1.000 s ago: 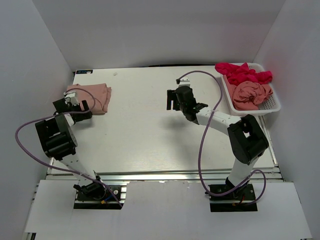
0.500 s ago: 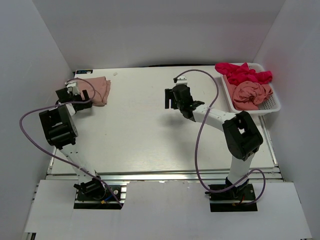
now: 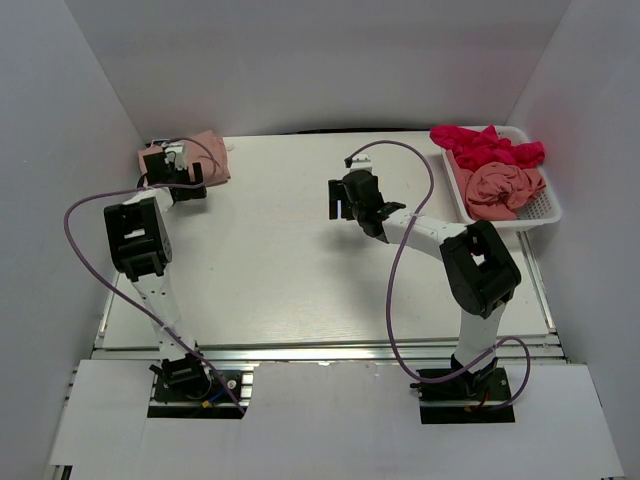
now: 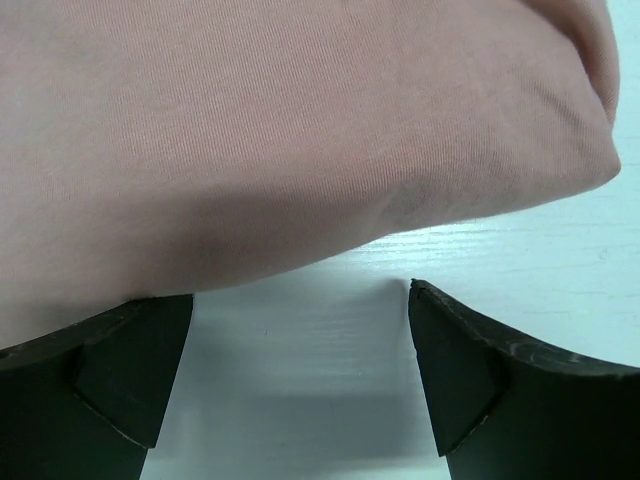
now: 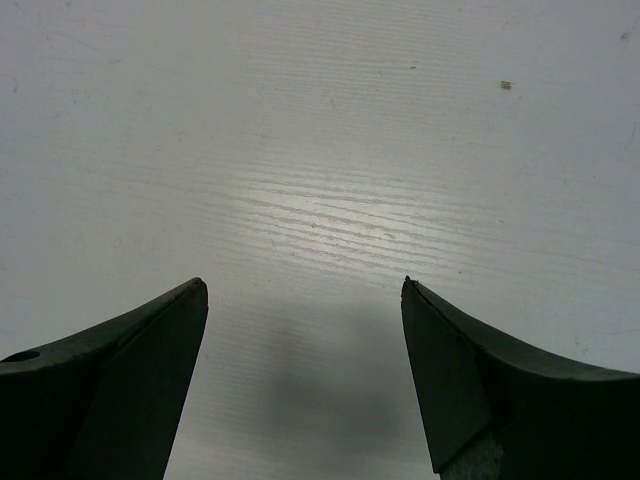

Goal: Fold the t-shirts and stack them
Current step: Put the neatly folded tshirt into the corner of the board with the left arm

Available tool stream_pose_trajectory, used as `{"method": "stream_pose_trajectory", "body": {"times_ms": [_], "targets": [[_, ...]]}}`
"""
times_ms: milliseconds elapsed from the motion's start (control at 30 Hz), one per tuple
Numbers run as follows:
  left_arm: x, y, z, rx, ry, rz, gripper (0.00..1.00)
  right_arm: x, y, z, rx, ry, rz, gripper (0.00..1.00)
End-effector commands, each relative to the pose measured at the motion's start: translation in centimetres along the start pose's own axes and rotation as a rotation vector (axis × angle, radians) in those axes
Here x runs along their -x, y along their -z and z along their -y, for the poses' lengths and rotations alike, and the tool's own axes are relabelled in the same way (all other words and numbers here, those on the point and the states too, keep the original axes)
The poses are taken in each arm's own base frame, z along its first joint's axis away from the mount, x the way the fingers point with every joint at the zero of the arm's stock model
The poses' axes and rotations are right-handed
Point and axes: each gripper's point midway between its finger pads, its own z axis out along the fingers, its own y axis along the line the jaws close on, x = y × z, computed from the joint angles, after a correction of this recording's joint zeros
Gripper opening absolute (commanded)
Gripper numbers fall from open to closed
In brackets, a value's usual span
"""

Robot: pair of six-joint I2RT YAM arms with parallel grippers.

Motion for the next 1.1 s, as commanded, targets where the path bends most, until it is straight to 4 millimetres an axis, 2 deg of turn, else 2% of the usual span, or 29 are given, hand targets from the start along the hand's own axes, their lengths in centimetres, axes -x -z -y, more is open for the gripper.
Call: {"method": "stream_pose_trajectory", "body": {"times_ms": [0, 200, 233, 367, 500, 700, 733, 800, 967, 1067], "targets": [[-1.8, 0.5, -0.3, 0.013, 0.006, -0.081, 0.98, 1.6, 0.0, -0.2, -0.012, 0.001, 0.048, 0.82], [-2.4, 1.8, -1.1, 0.058, -0.050, -0.110, 0.98, 1.4, 0.2, 0.0, -0.015, 0.000, 0.049, 0.82], [-3.0, 2.0, -1.3, 0.075, -0.058, -0.127, 0.98, 1.5, 0.3, -0.1, -0.013, 0.000, 0.050, 0.83], [-3.4, 2.9, -2.5, 0.134, -0.077, -0.129, 0.98, 1.6, 0.8, 0.2, -0.018, -0.002, 0.057, 0.83], [-2.8, 3.3, -3.5, 0.147, -0.051, -0.103, 0.98, 1.1, 1.0, 0.4, -0.024, 0.000, 0.052, 0.83], [-1.5, 2.5, -4.5, 0.173, -0.043, -0.075, 0.98, 1.0, 1.4, 0.6, -0.024, -0.004, 0.050, 0.83], [-1.9, 2.1, -4.6, 0.175, -0.040, -0.088, 0.98, 1.0, 1.5, 0.7, -0.025, -0.005, 0.053, 0.83], [-1.3, 1.7, -5.1, 0.175, -0.028, -0.074, 0.98, 1.0, 1.6, 1.0, -0.036, -0.002, 0.055, 0.83], [-1.5, 0.6, -6.2, 0.177, -0.014, -0.061, 0.98, 0.6, 1.9, 1.2, -0.043, 0.003, 0.048, 0.83], [-1.1, 0.0, -6.2, 0.142, -0.009, -0.051, 0.98, 0.5, 1.8, 1.3, -0.046, 0.003, 0.042, 0.83]]}}
